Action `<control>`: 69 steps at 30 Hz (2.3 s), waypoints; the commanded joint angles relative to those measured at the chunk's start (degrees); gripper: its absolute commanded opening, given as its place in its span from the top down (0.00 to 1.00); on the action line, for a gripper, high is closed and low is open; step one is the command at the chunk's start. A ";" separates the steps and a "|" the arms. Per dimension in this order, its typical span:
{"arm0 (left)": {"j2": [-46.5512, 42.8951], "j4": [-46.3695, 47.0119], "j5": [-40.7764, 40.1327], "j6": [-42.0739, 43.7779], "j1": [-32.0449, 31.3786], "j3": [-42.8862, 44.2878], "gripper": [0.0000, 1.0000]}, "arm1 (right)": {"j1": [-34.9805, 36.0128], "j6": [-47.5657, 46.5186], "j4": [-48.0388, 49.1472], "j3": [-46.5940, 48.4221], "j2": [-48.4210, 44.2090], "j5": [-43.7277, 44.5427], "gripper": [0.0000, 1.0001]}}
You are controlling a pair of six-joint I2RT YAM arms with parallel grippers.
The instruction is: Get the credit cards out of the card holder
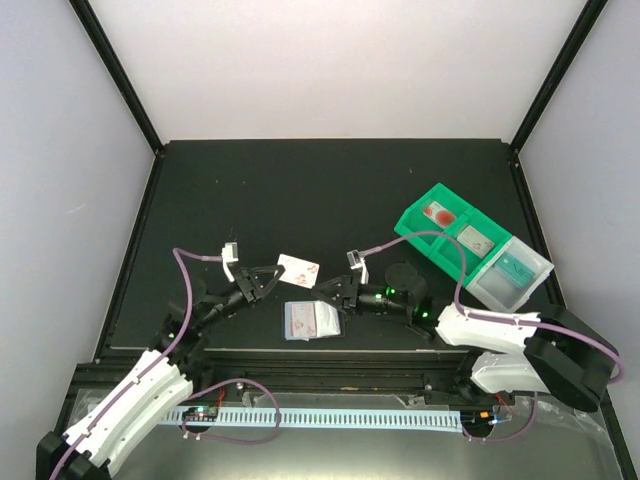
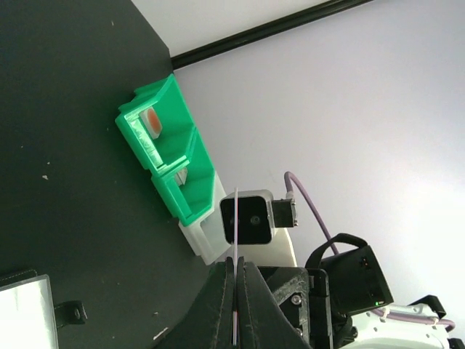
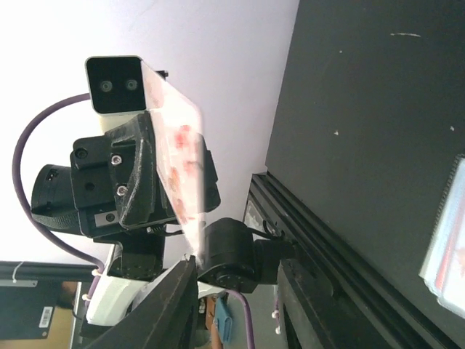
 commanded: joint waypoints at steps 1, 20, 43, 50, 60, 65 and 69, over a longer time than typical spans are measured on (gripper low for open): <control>-0.88 1.27 -2.02 -1.50 -0.27 -0.34 0.98 | 1.20 2.52 6.82 3.14 2.32 0.68 0.73; -1.64 -1.60 0.02 1.11 -0.33 0.28 0.63 | 1.72 1.99 8.51 0.00 1.13 3.51 0.99; -0.30 -41.73 -3.75 40.60 -0.23 19.51 0.01 | -13.12 -28.13 -48.99 9.65 -21.32 9.67 0.99; 0.50 -42.41 -3.58 41.44 -0.22 19.50 0.01 | -29.37 -32.06 -55.41 11.98 -20.48 1.96 0.99; -0.32 -43.32 -1.72 40.93 -0.20 19.11 0.01 | -47.52 -37.64 -71.92 21.49 -14.73 0.59 0.99; -1.46 -42.76 -1.93 39.99 -0.24 18.45 0.01 | -56.34 -37.11 -75.91 23.70 -13.52 0.11 0.99; -1.82 -42.57 -1.96 39.05 -0.24 18.07 0.01 | -60.77 -39.72 -78.64 27.95 -10.72 3.83 0.99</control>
